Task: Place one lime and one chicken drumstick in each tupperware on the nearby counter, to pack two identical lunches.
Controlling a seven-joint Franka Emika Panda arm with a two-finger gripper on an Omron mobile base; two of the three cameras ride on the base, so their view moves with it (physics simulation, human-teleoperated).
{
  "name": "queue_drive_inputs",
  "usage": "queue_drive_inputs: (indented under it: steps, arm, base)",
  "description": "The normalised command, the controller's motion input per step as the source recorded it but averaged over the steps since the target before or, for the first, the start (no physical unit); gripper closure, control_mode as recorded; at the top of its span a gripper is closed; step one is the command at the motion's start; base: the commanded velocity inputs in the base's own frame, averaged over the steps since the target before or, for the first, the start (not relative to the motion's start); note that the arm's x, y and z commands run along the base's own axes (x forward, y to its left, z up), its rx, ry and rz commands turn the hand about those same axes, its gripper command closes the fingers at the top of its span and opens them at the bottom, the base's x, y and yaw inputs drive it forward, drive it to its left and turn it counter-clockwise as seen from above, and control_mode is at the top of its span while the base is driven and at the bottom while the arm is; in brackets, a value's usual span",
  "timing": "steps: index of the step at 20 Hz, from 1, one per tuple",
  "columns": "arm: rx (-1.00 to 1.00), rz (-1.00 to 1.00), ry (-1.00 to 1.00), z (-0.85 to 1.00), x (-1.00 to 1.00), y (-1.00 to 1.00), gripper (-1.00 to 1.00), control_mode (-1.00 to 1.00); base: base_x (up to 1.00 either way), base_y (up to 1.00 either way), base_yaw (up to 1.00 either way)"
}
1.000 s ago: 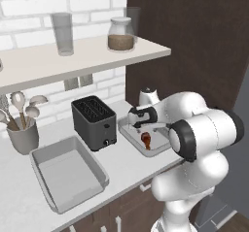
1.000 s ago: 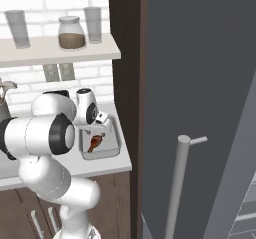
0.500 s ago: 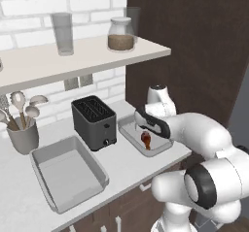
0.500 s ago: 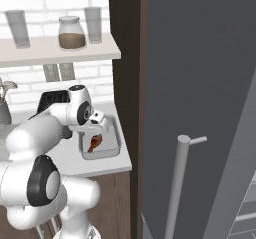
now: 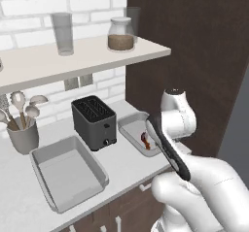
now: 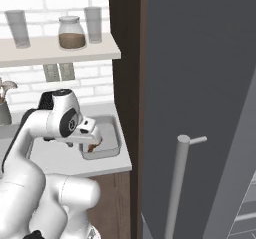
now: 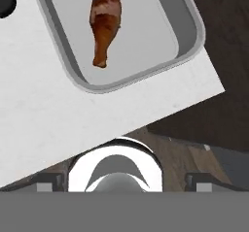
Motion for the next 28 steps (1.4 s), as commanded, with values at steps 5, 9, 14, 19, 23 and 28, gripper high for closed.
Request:
queue_drive_inputs:
  steps: [5, 9, 14, 19, 23, 28]
  arm:
    - [0.00, 0.03, 0.00, 1.00, -0.93, 0.00, -1.00, -1.00]
    - [0.00, 0.04, -0.06, 0.59, -0.79, 0.00, -1.00, -1.00]
    - [0.00, 0.00, 0.00, 0.00, 0.00, 0.00, -1.00, -1.00]
    - [0.00, 0.00, 0.00, 0.00, -0.02, 0.00, -1.00, 1.00]
    - [0.00, 0.00, 0.00, 0.00, 0.00, 0.00, -1.00, 1.00]
    - [0.00, 0.00, 0.00, 0.00, 0.00, 0.00, -1.00, 1.00]
  base:
    - [0.00, 0.00, 0.00]
    - [0.00, 0.00, 0.00]
    - [0.00, 0.00, 0.00]
    - [-0.22, 0.00, 0.00]
    - [-1.00, 0.00, 0.01]
    - [-1.00, 0.00, 0.03]
